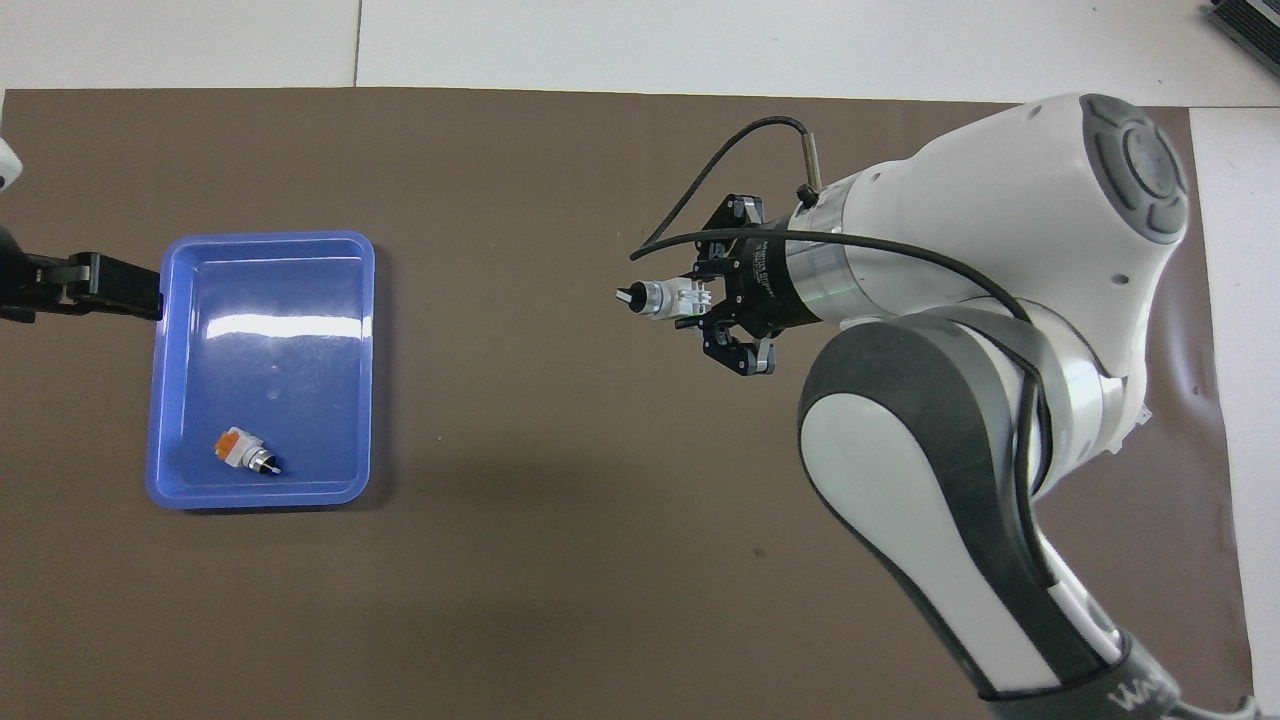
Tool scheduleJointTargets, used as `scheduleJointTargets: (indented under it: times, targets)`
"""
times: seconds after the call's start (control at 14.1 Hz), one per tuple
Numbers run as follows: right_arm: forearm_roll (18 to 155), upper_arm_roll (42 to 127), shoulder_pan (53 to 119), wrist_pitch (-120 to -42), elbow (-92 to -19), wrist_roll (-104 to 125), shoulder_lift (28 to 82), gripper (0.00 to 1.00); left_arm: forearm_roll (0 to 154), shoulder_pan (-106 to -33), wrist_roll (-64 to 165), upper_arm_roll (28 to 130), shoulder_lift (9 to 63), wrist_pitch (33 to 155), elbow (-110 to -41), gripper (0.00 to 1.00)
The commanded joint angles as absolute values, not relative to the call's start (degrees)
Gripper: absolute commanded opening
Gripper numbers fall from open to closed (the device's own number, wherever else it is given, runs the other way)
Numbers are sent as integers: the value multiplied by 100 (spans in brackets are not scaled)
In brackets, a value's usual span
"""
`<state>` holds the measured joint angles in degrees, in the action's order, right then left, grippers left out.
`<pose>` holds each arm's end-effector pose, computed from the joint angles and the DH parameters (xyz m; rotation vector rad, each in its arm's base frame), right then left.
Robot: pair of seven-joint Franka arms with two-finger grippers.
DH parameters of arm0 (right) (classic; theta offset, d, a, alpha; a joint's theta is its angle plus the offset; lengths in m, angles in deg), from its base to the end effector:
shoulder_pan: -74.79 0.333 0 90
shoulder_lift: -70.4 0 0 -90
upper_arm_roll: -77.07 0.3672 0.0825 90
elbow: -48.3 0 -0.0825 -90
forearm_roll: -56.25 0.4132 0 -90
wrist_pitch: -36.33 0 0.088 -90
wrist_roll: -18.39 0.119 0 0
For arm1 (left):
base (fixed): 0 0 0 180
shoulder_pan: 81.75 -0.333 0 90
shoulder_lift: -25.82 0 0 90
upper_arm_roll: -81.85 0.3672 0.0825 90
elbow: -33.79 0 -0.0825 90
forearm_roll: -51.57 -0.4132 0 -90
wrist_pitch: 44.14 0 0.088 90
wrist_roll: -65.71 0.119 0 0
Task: Turn and place switch with both arms
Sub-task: 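Carry the switch toward the tray while the left gripper reaches toward it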
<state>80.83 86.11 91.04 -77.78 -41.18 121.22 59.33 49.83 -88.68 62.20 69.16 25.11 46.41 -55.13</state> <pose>0.6124 0.3118 0.5968 -1.9917 1.8375 0.4058 0.5786 -0.0557 0.6811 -3.1106 0.0606 -0.0670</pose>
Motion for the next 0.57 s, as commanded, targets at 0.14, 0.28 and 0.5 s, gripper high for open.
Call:
scheduleJointTargets:
  times: [0.14,0.28,0.5]
  targets:
    - [8656,8630,9648,-8353,-3897,11826,5756,0,6271,-8834,5632,6955,2283,4770,-5858,100]
    - [8718,8630,9878,-8460,-3898,11762,5695,0,6859,-8834,4914,6955,2292,4892,-5858,100]
    - [8719,8622,9931,-8399,-3906,11780,5686,0,7555,-8799,3280,6946,2292,5121,-5893,97]
